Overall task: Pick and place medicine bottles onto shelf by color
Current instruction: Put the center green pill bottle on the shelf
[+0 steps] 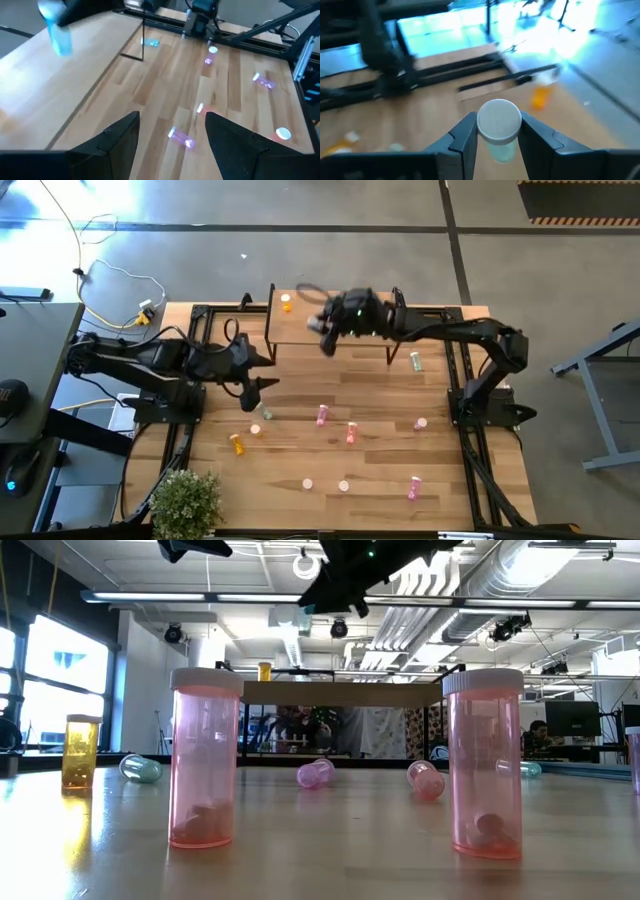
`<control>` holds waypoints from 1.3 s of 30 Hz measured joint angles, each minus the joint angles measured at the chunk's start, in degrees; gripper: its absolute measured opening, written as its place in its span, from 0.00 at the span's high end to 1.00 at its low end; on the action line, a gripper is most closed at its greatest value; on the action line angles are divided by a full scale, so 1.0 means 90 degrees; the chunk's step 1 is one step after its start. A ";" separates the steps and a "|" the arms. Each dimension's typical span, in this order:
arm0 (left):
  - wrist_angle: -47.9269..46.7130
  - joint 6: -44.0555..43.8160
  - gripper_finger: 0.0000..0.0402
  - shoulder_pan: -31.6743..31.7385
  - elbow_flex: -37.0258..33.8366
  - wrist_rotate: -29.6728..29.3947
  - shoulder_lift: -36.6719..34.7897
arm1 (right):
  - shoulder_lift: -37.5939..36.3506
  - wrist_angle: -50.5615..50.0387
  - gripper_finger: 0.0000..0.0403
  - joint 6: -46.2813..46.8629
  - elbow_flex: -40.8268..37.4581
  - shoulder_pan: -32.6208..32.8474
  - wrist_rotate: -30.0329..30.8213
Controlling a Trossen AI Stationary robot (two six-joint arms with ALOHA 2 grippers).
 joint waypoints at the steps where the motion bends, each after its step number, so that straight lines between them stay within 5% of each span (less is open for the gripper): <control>1: -0.0028 0.0046 0.46 0.0037 -0.0002 0.0000 -0.0022 | -0.0016 -0.0007 0.72 -0.0094 0.0026 -0.0162 -0.0012; 11: -0.0031 0.0218 0.46 0.0472 0.0000 0.0002 -0.0017 | 0.0486 0.0223 0.72 -0.0167 0.0033 -0.1363 -0.1044; 39: -0.0009 0.0252 0.46 0.1302 -0.0002 0.0011 -0.0012 | 0.1288 0.0637 0.72 -0.0955 0.0023 -0.1492 -0.1299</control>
